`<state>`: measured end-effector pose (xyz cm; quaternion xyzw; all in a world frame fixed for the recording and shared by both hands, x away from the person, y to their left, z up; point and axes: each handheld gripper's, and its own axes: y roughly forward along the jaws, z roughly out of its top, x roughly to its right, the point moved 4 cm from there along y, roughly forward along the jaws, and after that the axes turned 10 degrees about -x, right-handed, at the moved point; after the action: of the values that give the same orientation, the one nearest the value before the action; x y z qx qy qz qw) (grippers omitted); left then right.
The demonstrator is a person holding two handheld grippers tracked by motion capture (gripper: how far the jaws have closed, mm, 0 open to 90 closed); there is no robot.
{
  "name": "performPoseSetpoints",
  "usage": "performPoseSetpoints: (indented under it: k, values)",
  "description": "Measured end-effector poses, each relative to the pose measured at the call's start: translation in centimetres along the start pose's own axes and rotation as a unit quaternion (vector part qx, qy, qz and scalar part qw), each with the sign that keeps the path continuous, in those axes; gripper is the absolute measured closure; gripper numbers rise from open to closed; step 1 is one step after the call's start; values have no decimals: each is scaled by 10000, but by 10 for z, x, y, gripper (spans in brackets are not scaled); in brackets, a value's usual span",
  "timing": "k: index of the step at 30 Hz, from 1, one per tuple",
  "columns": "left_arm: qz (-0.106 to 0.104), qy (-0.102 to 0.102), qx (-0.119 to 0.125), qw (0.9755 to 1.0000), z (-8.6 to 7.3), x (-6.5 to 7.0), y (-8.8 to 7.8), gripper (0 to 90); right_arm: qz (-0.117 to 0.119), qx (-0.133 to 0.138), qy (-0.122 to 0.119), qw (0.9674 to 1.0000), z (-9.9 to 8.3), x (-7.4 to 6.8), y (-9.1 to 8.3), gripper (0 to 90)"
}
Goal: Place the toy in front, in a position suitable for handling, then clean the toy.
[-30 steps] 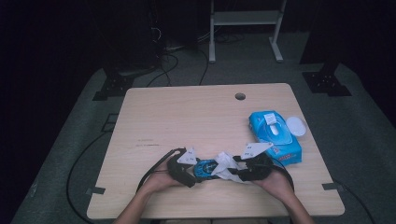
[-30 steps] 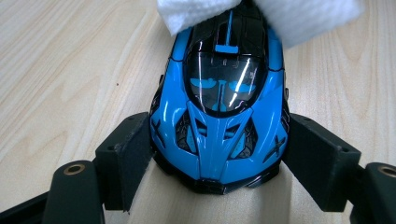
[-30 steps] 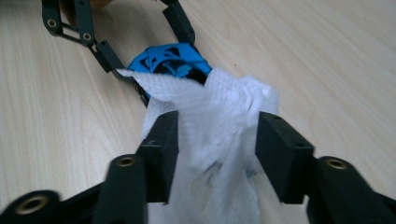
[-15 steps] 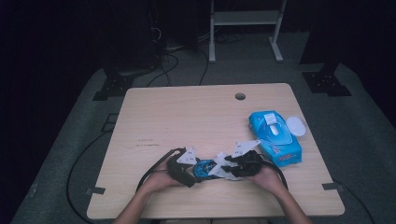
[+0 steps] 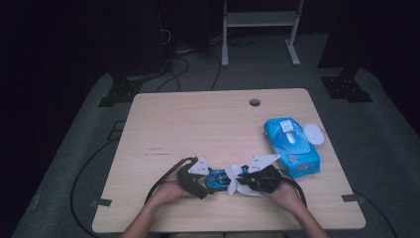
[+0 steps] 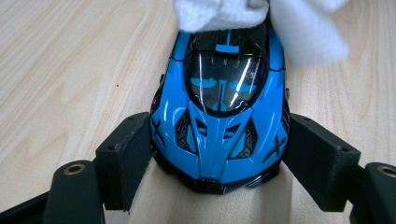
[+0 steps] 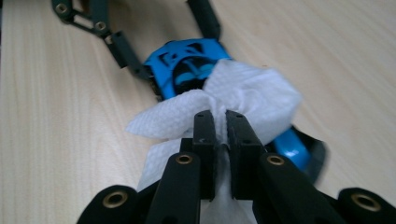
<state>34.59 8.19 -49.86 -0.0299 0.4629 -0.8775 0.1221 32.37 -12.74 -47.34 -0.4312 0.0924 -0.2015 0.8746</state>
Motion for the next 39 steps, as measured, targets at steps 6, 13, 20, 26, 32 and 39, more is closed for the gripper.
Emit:
performPoseSetpoints:
  k: [6,13,20,26,32,39]
  values:
    - [10,28,-9,10000,-1,0,-1,255,-81,-104,-24,9999,-4,3,-4,831]
    - [-2,49,-13,10000,-1,-1,-1,255,0,-58,-82,9999,1,-5,2,830]
    - [15,56,11,10000,-2,0,-2,258,-150,-63,87,9998,-7,4,-4,832]
    - [19,71,9,10000,-2,0,-2,258,-164,-26,126,9998,-9,4,-2,832]
    - [38,108,-8,9999,-1,0,-2,258,-154,2,166,9997,-10,4,-2,832]
    - [48,121,-17,9999,0,0,-1,258,-73,-21,-23,10000,5,-8,4,832]
